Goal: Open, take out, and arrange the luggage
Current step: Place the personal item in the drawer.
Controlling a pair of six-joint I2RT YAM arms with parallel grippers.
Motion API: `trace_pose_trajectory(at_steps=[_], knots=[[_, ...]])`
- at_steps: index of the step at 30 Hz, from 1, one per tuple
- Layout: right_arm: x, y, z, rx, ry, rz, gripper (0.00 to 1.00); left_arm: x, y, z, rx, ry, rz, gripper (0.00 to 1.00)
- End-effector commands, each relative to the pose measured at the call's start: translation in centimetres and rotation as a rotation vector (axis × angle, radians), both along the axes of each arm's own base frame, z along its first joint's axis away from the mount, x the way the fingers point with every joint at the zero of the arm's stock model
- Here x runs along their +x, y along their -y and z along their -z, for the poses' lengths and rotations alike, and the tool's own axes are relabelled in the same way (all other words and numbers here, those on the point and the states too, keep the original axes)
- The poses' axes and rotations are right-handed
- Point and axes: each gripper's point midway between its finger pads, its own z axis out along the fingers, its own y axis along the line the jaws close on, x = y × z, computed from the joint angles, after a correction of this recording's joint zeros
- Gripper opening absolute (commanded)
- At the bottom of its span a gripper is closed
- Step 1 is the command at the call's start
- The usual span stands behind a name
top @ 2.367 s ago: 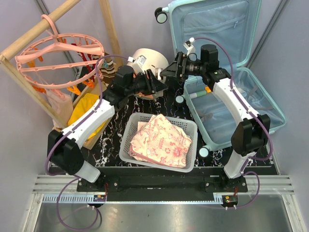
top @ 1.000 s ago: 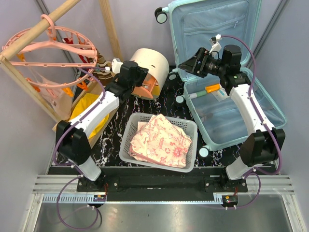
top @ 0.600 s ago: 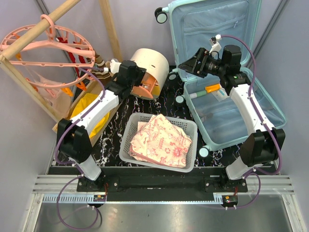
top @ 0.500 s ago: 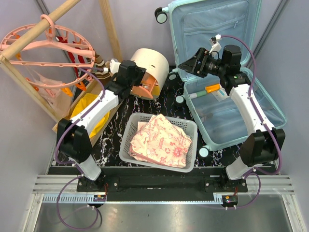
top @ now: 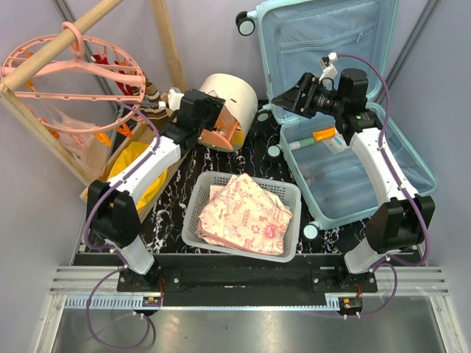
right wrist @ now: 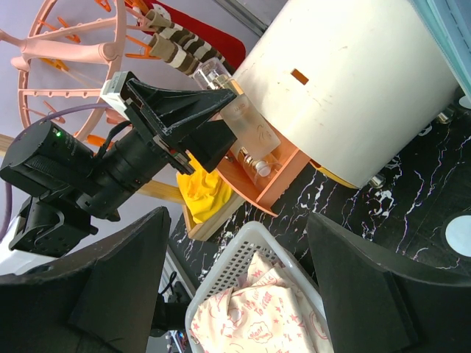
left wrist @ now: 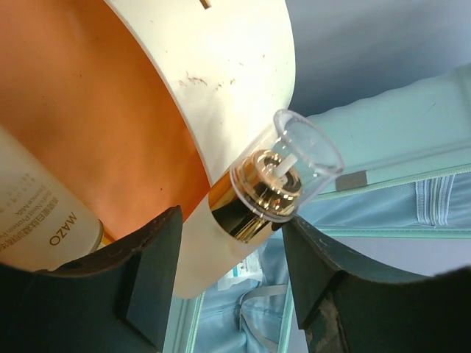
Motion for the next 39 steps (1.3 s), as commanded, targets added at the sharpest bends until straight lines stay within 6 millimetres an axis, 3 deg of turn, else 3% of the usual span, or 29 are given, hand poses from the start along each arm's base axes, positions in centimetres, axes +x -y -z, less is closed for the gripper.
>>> trace_pose_trajectory(at_steps=[1, 11, 29, 39], knots=[[-0.3, 0.0, -2.2, 0.006, 0.08, -0.004, 0.85, 0.8, -0.4, -1.8, -0.029, 0.042, -0.017, 0.61], [-0.6, 0.0, -1.5, 0.005, 0.064, -0.005, 0.83, 0.8, -1.0, -1.6, -0.018, 0.036, -0.044, 0.58], [-0.6, -0.1, -1.1, 0.007, 0.049, -0.012, 0.83, -0.3, -4.9, -1.4, 0.035, 0.037, -0.151, 0.52], [-0.4, -0.3, -1.2, 0.015, 0.043, -0.02, 0.83, 0.1, -5.2, -2.4, 0.053, 0.063, -0.143, 0.61]])
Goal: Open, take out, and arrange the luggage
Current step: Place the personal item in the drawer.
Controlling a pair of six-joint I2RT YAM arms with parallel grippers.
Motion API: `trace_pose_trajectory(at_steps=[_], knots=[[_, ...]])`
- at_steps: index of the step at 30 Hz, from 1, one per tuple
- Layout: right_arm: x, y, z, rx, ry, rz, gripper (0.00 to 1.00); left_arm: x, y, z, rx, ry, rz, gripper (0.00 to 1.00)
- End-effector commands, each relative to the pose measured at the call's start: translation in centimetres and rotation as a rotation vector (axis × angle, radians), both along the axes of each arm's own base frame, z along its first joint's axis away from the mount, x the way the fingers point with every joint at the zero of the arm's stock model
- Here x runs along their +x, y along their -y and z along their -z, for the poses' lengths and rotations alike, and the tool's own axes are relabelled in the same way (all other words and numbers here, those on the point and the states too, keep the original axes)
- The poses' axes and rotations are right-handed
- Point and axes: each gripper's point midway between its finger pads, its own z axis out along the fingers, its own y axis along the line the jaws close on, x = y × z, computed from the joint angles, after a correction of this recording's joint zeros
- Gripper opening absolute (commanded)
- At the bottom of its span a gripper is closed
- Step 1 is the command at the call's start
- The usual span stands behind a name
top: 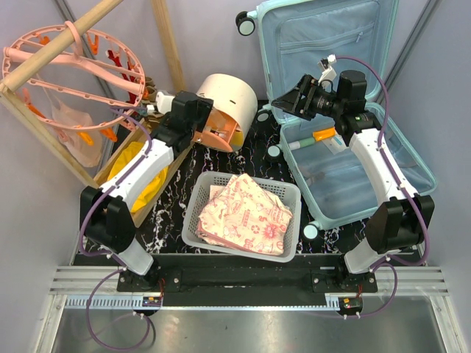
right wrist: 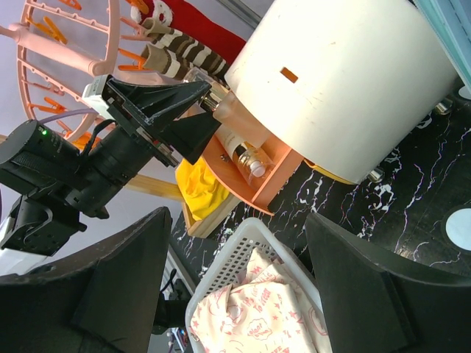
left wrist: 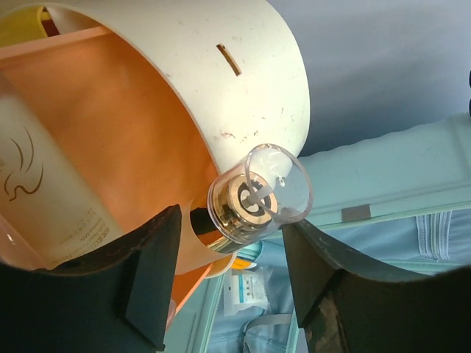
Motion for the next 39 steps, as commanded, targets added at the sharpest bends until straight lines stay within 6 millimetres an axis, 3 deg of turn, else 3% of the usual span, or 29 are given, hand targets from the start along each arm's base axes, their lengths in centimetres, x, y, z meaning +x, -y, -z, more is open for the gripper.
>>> trace_pose_trajectory(at_steps=[1, 12, 19, 26, 35, 39], knots=[[-0.4, -0.3, -2.1, 0.018, 0.065, -0.019, 0.83, 0.6, -1.3, -2.6, 0.027, 0.068, -0.035, 0.63], [-0.6, -0.2, -2.0, 0.019, 0.062, -0.019, 0.83, 1.1, -1.9, -6.3, 0.092, 0.156, -0.04, 0.69], [-0.6, -0.2, -1.9, 0.017, 0.064, -0.015, 0.83, 0.4, -3.1, -9.0, 0.165, 0.212, -0.062, 0.71], [-0.6, -0.2, -1.5, 0.018, 0.051, -0.014, 0.82, -0.5, -4.1, -10.0, 0.258, 0.239, -0.066, 0.71], [0.4, -0.3, -0.6, -0.004, 0.039, 0.014, 0.71, -0.6, -1.6, -11.1, 0.318, 0.326, 0.081, 0.7], [0.5, -2.0, 0.5, -0.089, 0.05, 0.008, 0.62, -1.3, 0.5, -12.9, 0.403, 0.429, 0.22, 0.68]])
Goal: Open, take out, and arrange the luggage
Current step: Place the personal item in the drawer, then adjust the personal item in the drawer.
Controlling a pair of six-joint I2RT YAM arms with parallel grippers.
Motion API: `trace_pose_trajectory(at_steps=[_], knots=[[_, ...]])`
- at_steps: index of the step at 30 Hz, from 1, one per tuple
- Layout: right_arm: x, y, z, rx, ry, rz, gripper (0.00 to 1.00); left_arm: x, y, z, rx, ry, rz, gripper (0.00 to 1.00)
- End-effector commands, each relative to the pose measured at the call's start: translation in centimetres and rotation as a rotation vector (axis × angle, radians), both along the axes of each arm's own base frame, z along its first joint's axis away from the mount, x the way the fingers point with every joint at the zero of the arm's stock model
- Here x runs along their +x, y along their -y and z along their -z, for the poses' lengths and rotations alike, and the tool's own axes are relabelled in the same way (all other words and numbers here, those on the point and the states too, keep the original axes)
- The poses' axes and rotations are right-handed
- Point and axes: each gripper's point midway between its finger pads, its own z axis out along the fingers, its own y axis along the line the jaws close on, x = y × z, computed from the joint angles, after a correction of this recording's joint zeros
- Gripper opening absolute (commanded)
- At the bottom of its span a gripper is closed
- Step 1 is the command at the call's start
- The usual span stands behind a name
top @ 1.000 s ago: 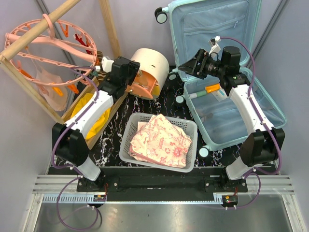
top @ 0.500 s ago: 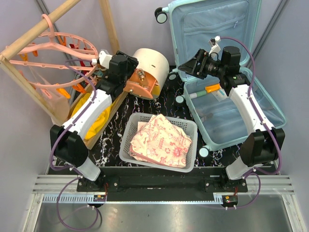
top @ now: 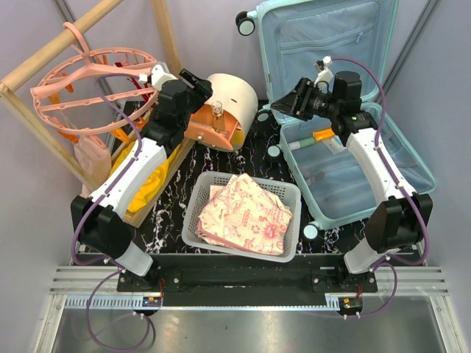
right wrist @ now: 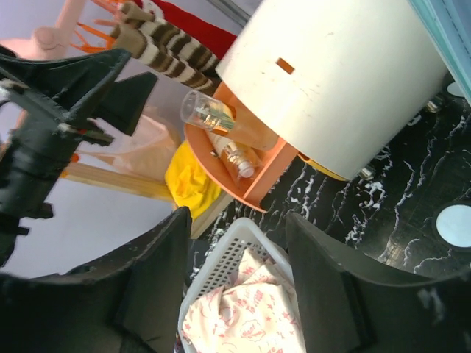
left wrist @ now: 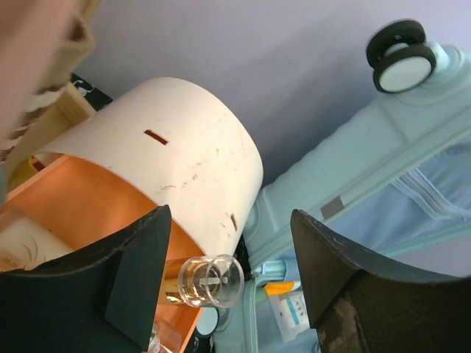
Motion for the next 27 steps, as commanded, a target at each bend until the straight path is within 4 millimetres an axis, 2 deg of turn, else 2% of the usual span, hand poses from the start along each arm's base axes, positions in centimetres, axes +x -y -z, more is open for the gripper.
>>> trace_pose_trajectory(at_steps=[1, 5, 7, 9, 10, 11, 13, 14, 15, 17, 19, 20, 21, 23, 25, 26, 27], knots=[[0.6, -2.2, -0.4, -0.086, 0.065, 0.008, 0.6, -1.3, 2.4, -6.0, 0.129, 0.22, 0.182, 0.68], [1.5, -4.9, 1.5, -0.104, 0.011, -0.009, 0.51, -2.6, 5.3, -6.4, 0.224, 0.267, 0.357, 0.68], [1.8, -6.3, 1.5, -0.104, 0.008, -0.015, 0.44, -3.2, 5.5, -6.2, 0.272, 0.272, 0.382, 0.68], [2.1, -7.7, 2.3, -0.106, -0.009, -0.035, 0.4, -3.9, 5.7, -5.7, 0.316, 0.273, 0.4, 0.69], [2.3, -8.2, 2.0, -0.102, -0.007, -0.039, 0.37, -4.5, 5.6, -6.2, 0.327, 0.288, 0.399, 0.68], [2.7, -8.7, 2.9, -0.104, -0.028, -0.041, 0.36, -4.8, 5.4, -5.8, 0.341, 0.283, 0.389, 0.68], [3.0, -9.7, 2.8, -0.098, -0.027, -0.048, 0.34, -5.6, 4.6, -6.6, 0.356, 0.301, 0.369, 0.68], [3.3, -10.2, 3.5, -0.096, -0.049, -0.05, 0.32, -5.7, 4.1, -5.5, 0.374, 0.268, 0.357, 0.68], [3.6, -10.6, 2.9, -0.088, -0.037, -0.048, 0.3, -5.9, 3.8, -5.5, 0.378, 0.267, 0.35, 0.68], [4.0, -11.8, 3.4, -0.082, -0.051, -0.06, 0.28, -6.5, 3.0, -5.4, 0.387, 0.257, 0.327, 0.7], [4.3, -12.8, 2.6, -0.068, -0.036, -0.067, 0.27, -6.8, 2.4, -5.1, 0.393, 0.241, 0.309, 0.73], [4.8, -13.2, 3.2, -0.068, -0.048, -0.064, 0.26, -7.2, 2.0, -4.9, 0.394, 0.233, 0.303, 0.74], [5.2, -13.5, 2.4, -0.061, -0.029, -0.057, 0.25, -7.3, 1.8, -4.7, 0.393, 0.229, 0.297, 0.75], [5.8, -14.4, 3.2, -0.061, -0.04, -0.056, 0.24, -7.7, 0.8, -4.4, 0.381, 0.218, 0.276, 0.76], [6.3, -15.1, 2.4, -0.041, -0.031, -0.058, 0.22, -7.7, -0.3, -4.4, 0.357, 0.211, 0.251, 0.77], [6.7, -15.6, 3.3, -0.041, -0.046, -0.064, 0.22, -7.8, -0.6, -3.9, 0.354, 0.2, 0.247, 0.77], [6.8, -16.0, 2.4, -0.028, -0.028, -0.07, 0.21, -8.1, -1.0, -4.2, 0.351, 0.207, 0.24, 0.77]])
